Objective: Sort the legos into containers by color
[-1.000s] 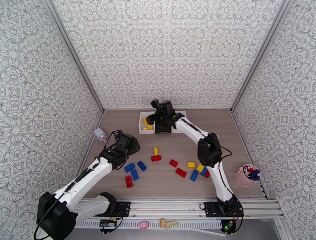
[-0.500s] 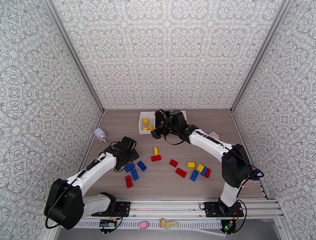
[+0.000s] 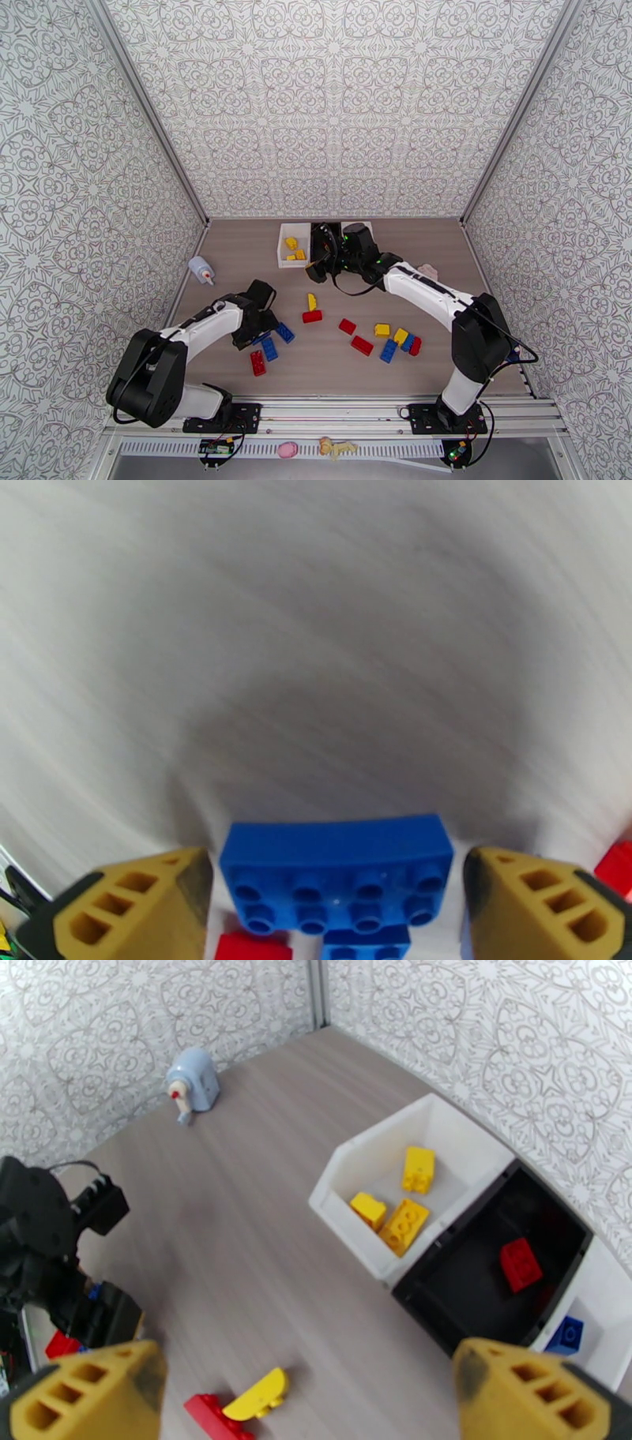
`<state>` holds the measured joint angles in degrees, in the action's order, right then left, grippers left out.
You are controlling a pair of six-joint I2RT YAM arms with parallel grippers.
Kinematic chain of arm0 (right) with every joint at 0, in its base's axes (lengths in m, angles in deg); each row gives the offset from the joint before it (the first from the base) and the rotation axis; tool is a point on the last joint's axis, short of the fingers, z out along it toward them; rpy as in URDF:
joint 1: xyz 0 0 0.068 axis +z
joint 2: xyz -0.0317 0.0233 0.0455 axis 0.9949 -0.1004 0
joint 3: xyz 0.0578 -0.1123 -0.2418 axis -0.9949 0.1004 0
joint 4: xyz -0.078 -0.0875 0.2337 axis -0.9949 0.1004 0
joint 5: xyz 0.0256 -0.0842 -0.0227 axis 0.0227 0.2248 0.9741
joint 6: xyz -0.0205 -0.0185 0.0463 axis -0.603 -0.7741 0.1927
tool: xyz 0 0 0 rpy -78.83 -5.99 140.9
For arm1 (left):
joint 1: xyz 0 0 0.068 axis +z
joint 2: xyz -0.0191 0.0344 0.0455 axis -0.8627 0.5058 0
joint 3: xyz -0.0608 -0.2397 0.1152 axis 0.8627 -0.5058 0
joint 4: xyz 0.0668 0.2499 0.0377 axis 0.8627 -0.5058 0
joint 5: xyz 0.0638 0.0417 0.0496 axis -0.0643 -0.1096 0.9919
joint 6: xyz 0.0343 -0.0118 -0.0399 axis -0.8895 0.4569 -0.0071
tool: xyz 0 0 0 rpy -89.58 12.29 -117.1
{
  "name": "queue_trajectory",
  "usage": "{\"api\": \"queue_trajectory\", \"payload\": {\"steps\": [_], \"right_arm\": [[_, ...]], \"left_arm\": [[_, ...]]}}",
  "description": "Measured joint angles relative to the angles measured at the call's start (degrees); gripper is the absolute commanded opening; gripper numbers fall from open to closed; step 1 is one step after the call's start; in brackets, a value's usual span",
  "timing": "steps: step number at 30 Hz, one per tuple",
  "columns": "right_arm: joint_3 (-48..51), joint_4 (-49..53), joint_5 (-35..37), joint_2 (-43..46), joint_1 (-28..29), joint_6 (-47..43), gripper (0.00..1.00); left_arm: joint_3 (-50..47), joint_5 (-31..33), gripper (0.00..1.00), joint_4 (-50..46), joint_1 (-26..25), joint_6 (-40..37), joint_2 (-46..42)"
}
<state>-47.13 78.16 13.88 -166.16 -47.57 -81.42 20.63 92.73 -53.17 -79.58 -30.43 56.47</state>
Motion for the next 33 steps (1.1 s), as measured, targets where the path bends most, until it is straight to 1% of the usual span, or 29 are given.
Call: {"api": "queue_trajectory", "payload": {"steps": [2,10,16,22,25,29,33], "right_arm": [[0.17,0.02,0.44,0.11,0.0,-0.09,0.99],[1.27,1.44,1.75,1.73,0.0,-0.13,1.0],[4.2,0.9,3.04,5.64,0.0,-0.09,1.0],[11.08,-2.16,5.33,10.64,-0.42,0.72,1.0],[13.81,-3.13,5.42,13.03,-1.18,1.57,1.0],[16.61,-3.1,6.27,16.55,-2.34,2.71,0.99],[20.02,-2.82,8.22,21.62,-4.17,3.19,1.0]], "left_arm": [[0.0,-0.17,0.69,0.35,0.0,-0.35,0.46],[-0.02,0.04,0.59,0.68,-0.02,-0.76,-0.63],[0.33,1.73,0.57,0.22,-0.52,-0.7,-4.35],[5.66,2.91,0.57,-0.87,-2.71,-1.05,-6.4],[8.24,2.86,0.53,0.85,-4.57,-2.32,-6.56],[11.63,2.54,0.53,4.72,-7.32,-4.83,-5.9],[16.83,1.2,0.53,10.14,-9.29,-7.91,-1.22]]}}
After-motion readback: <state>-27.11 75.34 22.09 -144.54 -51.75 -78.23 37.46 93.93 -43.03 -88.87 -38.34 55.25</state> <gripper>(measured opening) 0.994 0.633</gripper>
